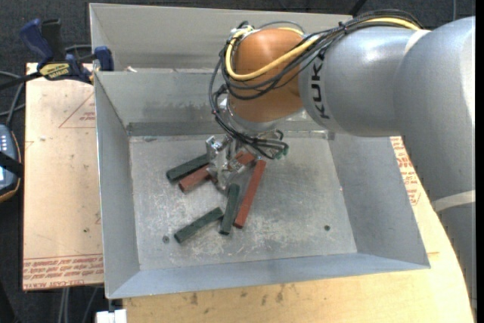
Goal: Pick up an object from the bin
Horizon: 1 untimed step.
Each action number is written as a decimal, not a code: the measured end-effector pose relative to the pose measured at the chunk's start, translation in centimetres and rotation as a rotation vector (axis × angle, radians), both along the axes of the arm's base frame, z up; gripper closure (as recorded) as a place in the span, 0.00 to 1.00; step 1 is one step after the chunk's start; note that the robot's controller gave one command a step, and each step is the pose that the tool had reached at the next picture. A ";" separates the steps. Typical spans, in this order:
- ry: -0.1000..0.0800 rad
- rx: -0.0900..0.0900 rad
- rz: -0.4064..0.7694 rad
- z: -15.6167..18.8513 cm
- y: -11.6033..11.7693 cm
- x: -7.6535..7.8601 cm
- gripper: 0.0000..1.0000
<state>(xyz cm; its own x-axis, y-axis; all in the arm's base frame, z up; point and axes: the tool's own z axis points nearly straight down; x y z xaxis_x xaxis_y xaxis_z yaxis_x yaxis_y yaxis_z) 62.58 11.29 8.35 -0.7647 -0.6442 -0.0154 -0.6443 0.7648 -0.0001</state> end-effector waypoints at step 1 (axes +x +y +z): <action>0.010 -0.007 0.006 4.0 0.1 -0.4 1.00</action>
Offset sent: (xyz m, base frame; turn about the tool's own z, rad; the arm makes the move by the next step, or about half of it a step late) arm -0.0046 0.0091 0.1260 0.0027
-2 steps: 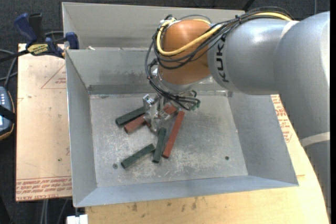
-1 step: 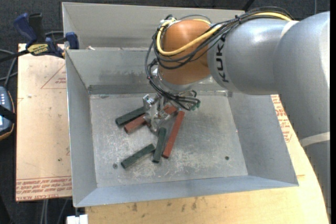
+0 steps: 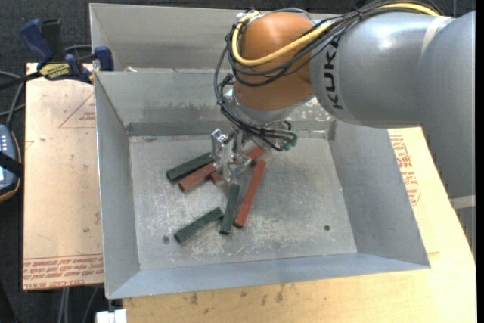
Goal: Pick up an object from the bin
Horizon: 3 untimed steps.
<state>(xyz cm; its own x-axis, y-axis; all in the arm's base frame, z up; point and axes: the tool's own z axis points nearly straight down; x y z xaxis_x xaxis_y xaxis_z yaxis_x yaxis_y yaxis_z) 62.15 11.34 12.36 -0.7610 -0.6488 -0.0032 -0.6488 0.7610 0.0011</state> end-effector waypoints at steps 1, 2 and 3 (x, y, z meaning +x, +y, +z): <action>0.001 -0.001 -0.006 6.7 0.6 0.0 1.00; 0.006 -0.001 0.137 -2.6 4.4 -0.3 0.00; 0.000 0.000 0.135 -2.1 4.4 -0.1 0.00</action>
Offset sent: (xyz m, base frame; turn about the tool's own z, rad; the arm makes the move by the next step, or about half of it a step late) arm -0.0015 0.0424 -0.0209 -0.1383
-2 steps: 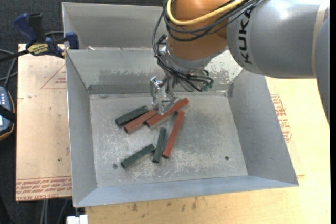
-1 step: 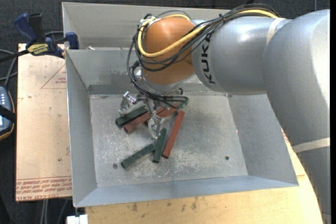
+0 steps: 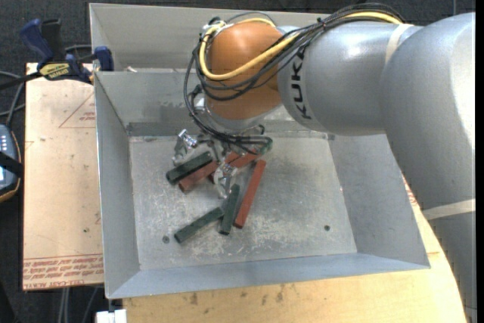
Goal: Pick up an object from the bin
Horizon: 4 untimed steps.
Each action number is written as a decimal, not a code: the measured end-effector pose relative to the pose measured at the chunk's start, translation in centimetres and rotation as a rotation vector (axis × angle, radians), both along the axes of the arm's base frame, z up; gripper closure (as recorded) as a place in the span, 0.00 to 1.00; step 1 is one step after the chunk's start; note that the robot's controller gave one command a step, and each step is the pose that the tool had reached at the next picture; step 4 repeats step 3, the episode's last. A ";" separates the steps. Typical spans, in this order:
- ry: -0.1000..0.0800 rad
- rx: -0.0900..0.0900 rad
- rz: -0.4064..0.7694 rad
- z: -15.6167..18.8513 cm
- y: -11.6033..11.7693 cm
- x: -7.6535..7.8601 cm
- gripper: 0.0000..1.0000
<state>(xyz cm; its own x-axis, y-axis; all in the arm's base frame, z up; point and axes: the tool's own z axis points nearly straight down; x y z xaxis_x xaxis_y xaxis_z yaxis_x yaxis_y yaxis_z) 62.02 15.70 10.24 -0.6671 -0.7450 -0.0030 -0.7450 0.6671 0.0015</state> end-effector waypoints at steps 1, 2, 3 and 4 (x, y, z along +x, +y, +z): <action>-0.005 0.001 0.458 -2.4 0.6 1.6 1.00; -0.005 0.001 0.458 -2.4 0.6 1.6 1.00; -0.012 -0.001 0.473 16.2 2.0 1.4 1.00; -0.012 -0.001 0.473 16.2 2.0 1.4 1.00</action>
Offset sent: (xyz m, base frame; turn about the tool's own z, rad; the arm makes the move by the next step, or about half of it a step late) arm 0.0000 0.0000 0.0000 0.0000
